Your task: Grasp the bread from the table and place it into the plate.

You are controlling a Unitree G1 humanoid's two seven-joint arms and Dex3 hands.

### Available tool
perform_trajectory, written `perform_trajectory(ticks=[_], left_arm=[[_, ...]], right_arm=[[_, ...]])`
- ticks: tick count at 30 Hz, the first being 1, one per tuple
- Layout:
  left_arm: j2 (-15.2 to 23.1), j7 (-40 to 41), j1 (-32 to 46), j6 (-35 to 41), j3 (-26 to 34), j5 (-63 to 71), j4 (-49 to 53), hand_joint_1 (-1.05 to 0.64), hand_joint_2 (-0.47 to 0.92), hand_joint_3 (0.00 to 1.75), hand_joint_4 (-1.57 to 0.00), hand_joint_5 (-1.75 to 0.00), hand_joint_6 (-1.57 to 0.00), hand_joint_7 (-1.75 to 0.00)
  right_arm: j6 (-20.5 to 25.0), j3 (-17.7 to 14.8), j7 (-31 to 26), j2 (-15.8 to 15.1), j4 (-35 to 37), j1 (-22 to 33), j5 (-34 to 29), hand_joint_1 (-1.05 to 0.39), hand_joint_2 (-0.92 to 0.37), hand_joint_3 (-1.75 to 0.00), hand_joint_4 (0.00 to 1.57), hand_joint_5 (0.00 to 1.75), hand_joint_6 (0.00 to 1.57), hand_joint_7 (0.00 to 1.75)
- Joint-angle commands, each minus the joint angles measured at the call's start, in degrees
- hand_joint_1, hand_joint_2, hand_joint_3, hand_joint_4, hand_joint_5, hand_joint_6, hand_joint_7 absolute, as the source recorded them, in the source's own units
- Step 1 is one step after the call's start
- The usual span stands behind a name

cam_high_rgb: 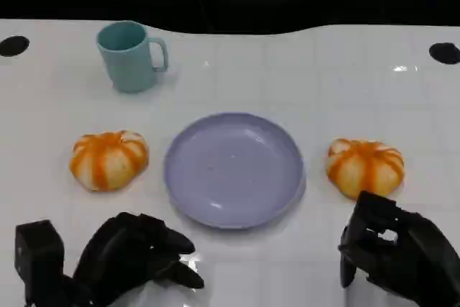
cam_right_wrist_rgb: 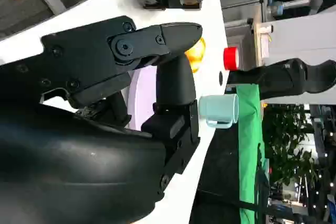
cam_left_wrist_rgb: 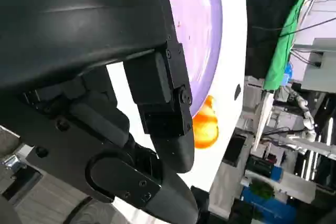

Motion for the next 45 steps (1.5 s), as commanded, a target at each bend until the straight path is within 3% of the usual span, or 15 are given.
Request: perform_trajectory(ticks=[1, 25, 35, 39, 45], left_arm=[[0.87, -0.80, -0.84, -0.13, 0.41, -0.25, 0.55, -1.05, 0.72, 0.00, -1.57, -0.22, -1.57, -0.02], [1.01, -0.24, -0.62, 0.07, 0.18, 0.15, -0.08, -1.05, 0.73, 0.00, -1.57, -0.22, -1.57, -0.02], [0.90, -0.42, -0.96, 0.21, 0.26, 0.00, 0.39, -1.05, 0.72, 0.00, -1.57, -0.23, -1.57, -0.03], [0.75, -0.17, -0.86, 0.59, 0.21, 0.01, 0.07, -1.05, 0.71, 0.00, -1.57, -0.24, -1.57, -0.04], [0.69, 0.02, -0.75, 0.21, 0.21, 0.13, -0.04, -1.05, 0.71, 0.00, -1.57, -0.25, -1.57, -0.05]], right_arm=[[0.15, -0.59, -0.05, -0.18, 0.06, -0.18, 0.69, -0.41, -0.92, -0.15, 0.79, 1.75, 0.61, 1.75], [0.96, -0.44, -0.44, -0.10, -0.82, 0.00, 0.78, -0.43, -0.92, -0.15, 0.80, 1.75, 0.61, 1.75], [1.86, -1.63, -3.30, 0.72, -2.52, -1.29, 0.58, -0.53, -0.92, -0.18, 0.75, 1.75, 0.53, 1.70], [0.10, -2.27, -5.30, 0.44, -2.55, -2.57, -1.28, -0.56, -0.92, -0.20, 0.57, 1.73, 0.53, 1.27], [-5.74, -3.01, -6.34, -0.43, 0.17, -4.32, -4.58, -0.50, -0.92, -0.19, 0.50, 1.46, 0.59, 0.77]])
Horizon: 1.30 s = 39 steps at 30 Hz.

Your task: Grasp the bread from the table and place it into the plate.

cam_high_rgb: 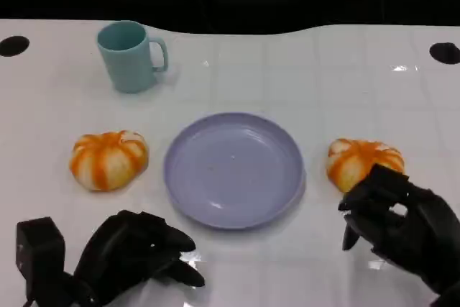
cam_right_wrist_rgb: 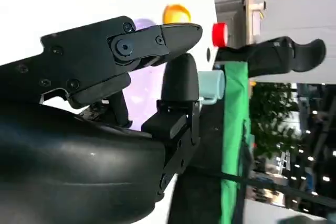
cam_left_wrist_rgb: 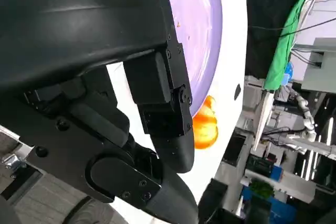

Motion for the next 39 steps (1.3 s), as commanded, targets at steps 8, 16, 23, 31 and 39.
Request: perform_trajectory(ticks=[8, 16, 23, 31, 39], left_arm=[[0.72, -0.05, -0.14, -0.85, 0.20, 0.28, -0.02, -1.05, 0.73, 0.00, -1.57, -0.24, -1.57, -0.04], [0.64, -0.19, -0.69, -1.18, 0.33, 0.26, 0.99, -1.05, 0.73, 0.00, -1.57, -0.23, -1.57, -0.03], [0.52, -0.21, -1.05, -1.42, 0.62, 0.03, 1.85, -1.05, 0.72, 0.00, -1.57, -0.22, -1.57, -0.02], [0.48, 0.52, -0.78, -2.11, 0.42, 0.59, 1.46, -1.05, 0.73, 0.01, -1.57, -0.23, -1.57, -0.02], [0.49, 0.42, -0.94, -2.13, 0.48, 0.52, 1.79, -1.05, 0.73, 0.00, -1.57, -0.23, -1.57, -0.02]], right_arm=[[-9.54, -1.53, -2.97, -3.42, 3.79, -2.07, -7.53, -0.42, -0.92, -0.07, 0.38, 0.85, 0.52, 0.26], [-13.88, -1.59, -11.67, -10.35, 5.37, -5.15, -23.73, -0.46, -0.89, 0.00, 0.39, 0.40, 0.44, 0.00], [-14.32, -0.36, -19.07, -15.70, 4.73, -6.51, -37.45, -0.53, -0.89, 0.00, 0.26, 0.31, 0.35, 0.00], [-8.45, 1.71, -21.69, -18.49, 2.31, -9.41, -46.13, -0.59, -0.85, 0.00, 0.19, 0.25, 0.28, 0.01], [-2.71, 6.56, -22.32, -20.76, 3.83, -14.02, -54.47, -0.59, -0.85, 0.00, 0.17, 0.24, 0.27, 0.00]])
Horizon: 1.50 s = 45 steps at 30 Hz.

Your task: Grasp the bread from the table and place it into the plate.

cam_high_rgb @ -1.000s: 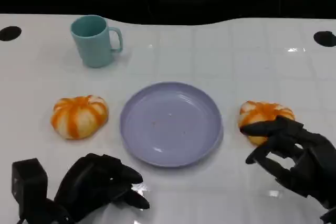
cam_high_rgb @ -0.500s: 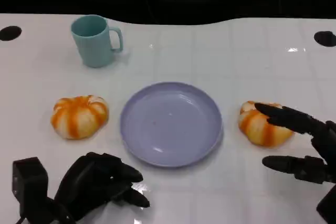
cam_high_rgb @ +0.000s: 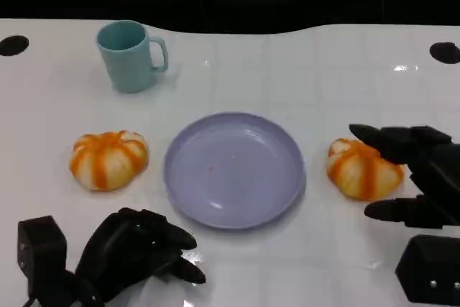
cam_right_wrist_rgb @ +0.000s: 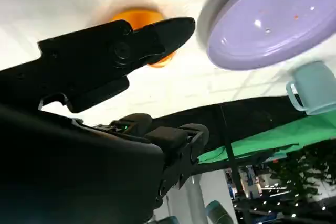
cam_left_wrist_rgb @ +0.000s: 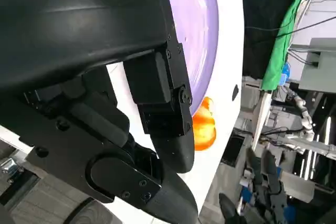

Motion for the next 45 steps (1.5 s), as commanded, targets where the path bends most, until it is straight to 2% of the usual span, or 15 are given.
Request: perform_trajectory(ticks=[1, 3, 9, 16, 24, 37, 42, 44, 45], left_arm=[[0.71, 0.35, -0.16, -0.61, 0.36, 0.34, 0.53, -1.05, 0.73, 0.00, -1.57, -0.23, -1.57, -0.02], [0.69, 0.30, -0.22, -0.74, 0.38, 0.33, 0.67, -1.05, 0.73, 0.00, -1.57, -0.23, -1.57, -0.03], [0.64, 0.01, -0.17, -0.27, 0.38, 0.07, 0.60, -1.05, 0.73, 0.00, -1.57, -0.23, -1.57, -0.03], [0.69, 0.27, 0.52, -0.64, 0.07, 0.41, -0.22, -1.05, 0.73, 0.00, -1.57, -0.23, -1.57, -0.02], [0.50, 0.59, 0.81, -0.34, -0.06, 0.39, -0.87, -1.05, 0.73, 0.00, -1.57, -0.24, -1.57, -0.03], [0.35, 0.52, 1.42, 0.23, -0.04, -0.05, -2.09, -1.05, 0.73, 0.00, -1.57, -0.24, -1.57, -0.04], [0.40, 0.90, 1.90, 0.37, -0.30, 0.30, -2.89, -1.05, 0.73, 0.00, -1.57, -0.24, -1.57, -0.04], [0.43, 1.35, 2.18, 0.39, -0.49, 0.64, -3.43, -1.05, 0.74, 0.01, -1.57, -0.24, -1.57, -0.04], [0.44, 1.47, 2.29, 0.47, -0.55, 0.71, -3.65, -1.05, 0.74, 0.01, -1.57, -0.24, -1.57, -0.04]], right_arm=[[2.98, 2.38, -0.68, -1.98, 0.94, -2.12, -2.95, -0.60, -0.86, -0.01, 0.17, 0.24, 0.26, 0.00], [3.64, 2.97, -0.93, -2.15, 1.05, -2.38, -3.31, -0.60, -0.86, -0.01, 0.17, 0.24, 0.26, 0.00], [5.78, 7.56, -4.16, -1.60, 7.98, -6.94, -7.45, -0.59, -0.84, 0.00, 0.19, 0.26, 0.28, 0.01], [7.46, 10.94, -5.43, -1.28, 13.78, -10.25, -7.43, -0.59, -0.84, 0.00, 0.19, 0.26, 0.28, 0.01], [9.53, 16.10, -8.63, -0.54, 24.33, -16.01, -9.49, -0.58, -0.83, -0.01, 0.18, 0.23, 0.27, 0.00], [9.46, 19.84, -12.26, 0.85, 36.69, -21.55, -7.82, -0.52, -0.84, 0.00, 0.24, 0.19, 0.32, 0.01], [8.21, 19.13, -14.58, 2.00, 38.65, -21.83, -5.38, -0.40, -0.87, -0.01, 0.40, 0.23, 0.45, 0.06], [6.51, 18.16, -17.54, 2.77, 39.53, -21.66, -3.63, -0.27, -0.90, -0.02, 0.65, 0.34, 0.63, 0.12], [5.85, 17.98, -18.61, 2.96, 39.98, -21.69, -3.10, -0.24, -0.90, -0.02, 0.72, 0.37, 0.68, 0.13]])
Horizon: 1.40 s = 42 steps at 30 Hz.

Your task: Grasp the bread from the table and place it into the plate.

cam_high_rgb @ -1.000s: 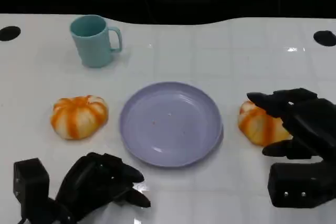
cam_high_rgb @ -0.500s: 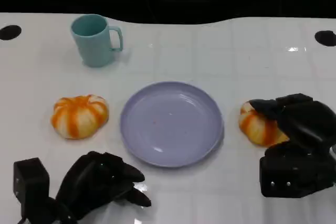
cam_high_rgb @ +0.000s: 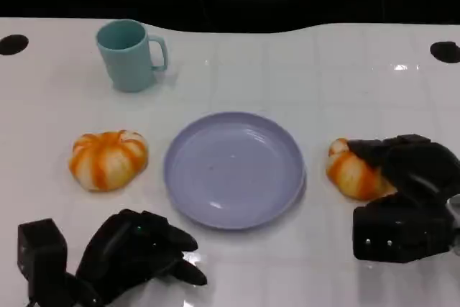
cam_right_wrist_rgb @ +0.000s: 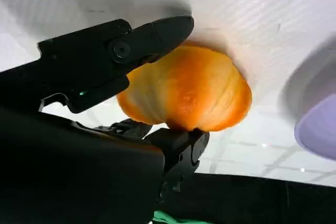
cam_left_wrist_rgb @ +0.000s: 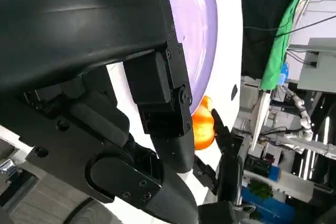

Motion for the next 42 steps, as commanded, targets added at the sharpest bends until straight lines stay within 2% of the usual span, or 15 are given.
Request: perform_trajectory(ticks=[1, 3, 4, 5, 8, 10, 11, 12, 13, 15, 17, 24, 33, 38, 42], left_arm=[[0.74, 1.05, 0.89, 0.47, -0.18, 0.63, -1.54, -1.05, 0.74, 0.01, -1.57, -0.24, -1.57, -0.04], [0.75, 1.13, 1.01, 0.64, -0.22, 0.57, -1.77, -1.05, 0.74, 0.00, -1.57, -0.23, -1.57, -0.04], [0.78, 1.18, 1.06, 0.70, -0.26, 0.61, -1.87, -1.05, 0.74, 0.00, -1.57, -0.23, -1.57, -0.04], [0.80, 1.23, 1.10, 0.76, -0.29, 0.65, -1.97, -1.05, 0.74, 0.00, -1.57, -0.23, -1.57, -0.04], [0.82, 1.37, 1.26, 1.02, -0.33, 0.64, -2.29, -1.05, 0.74, 0.00, -1.57, -0.24, -1.57, -0.04], [0.87, 1.67, 1.51, 1.07, -0.44, 0.82, -2.64, -1.05, 0.74, 0.00, -1.57, -0.24, -1.57, -0.05], [0.90, 1.66, 1.57, 0.93, -0.47, 0.89, -2.70, -1.05, 0.74, 0.00, -1.57, -0.24, -1.57, -0.05], [0.89, 1.56, 1.55, 0.71, -0.45, 0.88, -2.60, -1.05, 0.74, 0.00, -1.57, -0.24, -1.57, -0.05], [0.87, 1.48, 1.53, 0.58, -0.43, 0.85, -2.54, -1.05, 0.74, 0.01, -1.57, -0.24, -1.57, -0.04], [1.00, 1.78, 1.63, 0.81, -0.58, 1.13, -2.81, -1.05, 0.74, 0.01, -1.57, -0.24, -1.57, -0.04], [1.04, 1.71, 1.75, 0.81, -0.62, 1.08, -3.02, -1.05, 0.75, 0.01, -1.57, -0.24, -1.57, -0.04], [1.08, 1.48, 1.90, 1.03, -0.65, 0.84, -3.11, -1.05, 0.74, 0.00, -1.57, -0.23, -1.57, -0.04], [0.99, 1.38, 1.79, 0.55, -0.61, 0.82, -2.93, -1.05, 0.75, 0.00, -1.57, -0.23, -1.57, -0.03], [1.04, 1.52, 1.85, 0.87, -0.54, 0.76, -3.04, -1.05, 0.75, 0.00, -1.57, -0.23, -1.57, -0.03], [1.15, 1.58, 1.92, 1.06, -0.57, 0.81, -3.21, -1.05, 0.75, 0.00, -1.57, -0.23, -1.57, -0.04]], right_arm=[[-3.52, -1.57, -6.06, 1.02, 2.23, -0.72, 3.14, -0.22, -0.90, -0.02, 0.76, 0.40, 0.71, 0.13], [-5.65, -1.84, -9.61, 1.54, 3.61, -0.98, 3.89, -0.13, -0.91, -0.02, 0.72, 1.15, 0.91, 0.17], [-6.83, -1.91, -11.48, 1.81, 4.50, -1.21, 4.13, -0.10, -0.91, -0.01, 0.74, 1.31, 0.98, 0.19], [-7.65, -1.88, -12.69, 1.97, 5.26, -1.45, 4.23, -0.09, -0.91, -0.02, 0.76, 1.42, 1.05, 0.21], [-9.83, -1.70, -14.74, 2.23, 7.28, -2.22, 4.58, -0.08, -0.92, -0.02, 0.78, 1.49, 1.09, 0.23], [-11.79, -1.41, -16.63, 2.30, 8.62, -2.92, 4.41, -0.05, -0.73, -0.52, 0.86, 1.69, 1.15, 0.52], [-12.44, -1.23, -17.52, 2.32, 9.14, -3.22, 4.21, -0.05, -0.65, -0.68, 0.88, 1.72, 1.14, 0.60], [-13.24, -1.19, -18.52, 2.40, 9.58, -3.47, 4.17, -0.05, -0.56, -0.85, 0.92, 1.73, 1.09, 0.80], [-13.86, -1.17, -19.24, 2.47, 10.01, -3.68, 4.19, -0.06, -0.49, -0.95, 0.93, 1.74, 0.98, 1.12], [-14.97, -1.26, -20.71, 2.70, 10.80, -4.06, 4.37, -0.07, -0.42, -1.08, 0.95, 1.75, 0.81, 1.54], [-15.42, -1.43, -22.46, 3.01, 11.06, -4.28, 4.40, -0.07, -0.41, -1.13, 0.96, 1.75, 0.76, 1.68], [-16.80, -2.71, -25.62, 3.59, 9.70, -4.30, 5.68, -0.08, -0.31, -1.35, 0.99, 1.75, 0.72, 1.74], [-16.42, -4.07, -25.14, 3.80, 6.68, -3.77, 7.18, -0.07, -0.33, -1.33, 0.98, 1.75, 0.71, 1.75], [-18.49, -5.31, -22.01, 4.76, 3.35, -4.38, 9.96, -0.05, -0.34, -1.33, 0.96, 1.75, 0.72, 1.75], [-18.93, -5.01, -19.31, 5.81, 1.73, -4.88, 10.64, -0.08, -0.27, -1.46, 0.98, 1.75, 0.73, 1.75]])
